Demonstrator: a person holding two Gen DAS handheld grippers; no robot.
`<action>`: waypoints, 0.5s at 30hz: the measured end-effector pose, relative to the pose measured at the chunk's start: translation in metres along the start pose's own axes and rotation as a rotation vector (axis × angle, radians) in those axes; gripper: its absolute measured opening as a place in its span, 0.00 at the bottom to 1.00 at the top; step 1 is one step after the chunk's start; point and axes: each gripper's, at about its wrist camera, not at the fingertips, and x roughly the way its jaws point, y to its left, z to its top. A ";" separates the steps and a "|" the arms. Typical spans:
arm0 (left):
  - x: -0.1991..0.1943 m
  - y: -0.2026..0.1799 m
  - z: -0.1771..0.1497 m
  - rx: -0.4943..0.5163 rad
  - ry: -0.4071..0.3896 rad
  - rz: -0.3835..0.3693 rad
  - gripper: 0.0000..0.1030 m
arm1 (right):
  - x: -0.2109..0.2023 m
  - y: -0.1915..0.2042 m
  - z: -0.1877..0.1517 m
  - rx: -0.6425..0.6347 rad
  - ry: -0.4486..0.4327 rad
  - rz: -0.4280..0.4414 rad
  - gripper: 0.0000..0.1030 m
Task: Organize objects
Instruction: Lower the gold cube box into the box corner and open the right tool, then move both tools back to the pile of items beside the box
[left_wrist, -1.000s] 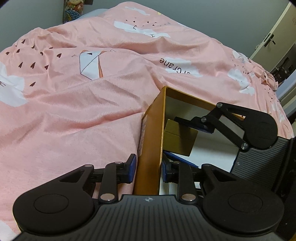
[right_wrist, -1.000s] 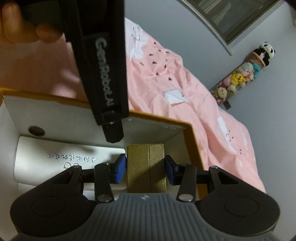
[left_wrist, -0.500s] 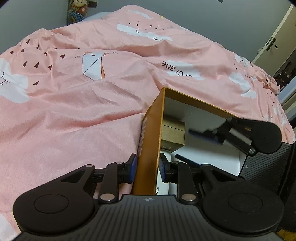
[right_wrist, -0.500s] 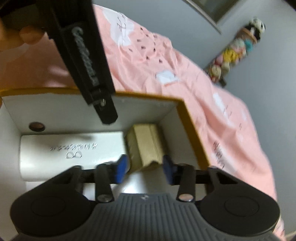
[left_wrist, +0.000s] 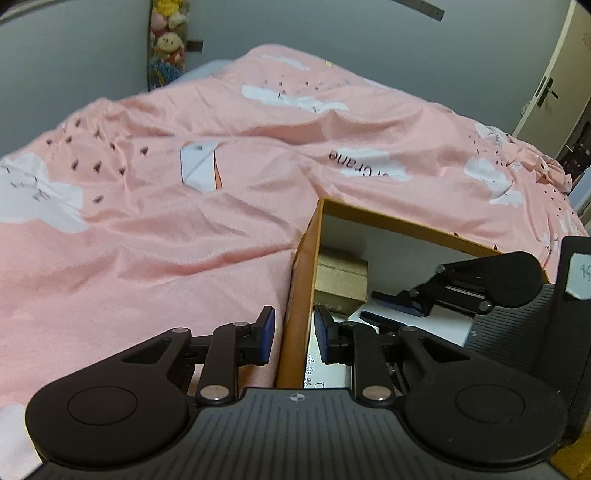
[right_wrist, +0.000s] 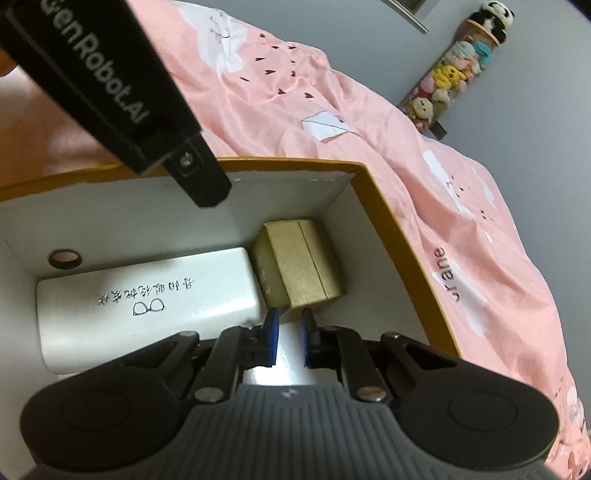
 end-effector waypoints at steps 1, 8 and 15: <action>-0.005 -0.003 -0.001 0.015 -0.017 0.009 0.27 | -0.006 0.000 -0.002 0.019 -0.001 -0.002 0.12; -0.041 -0.026 -0.009 0.123 -0.083 -0.026 0.27 | -0.061 -0.003 -0.011 0.230 -0.035 0.018 0.12; -0.100 -0.017 -0.055 0.317 -0.241 -0.042 0.38 | -0.135 0.017 -0.038 0.435 -0.140 0.016 0.23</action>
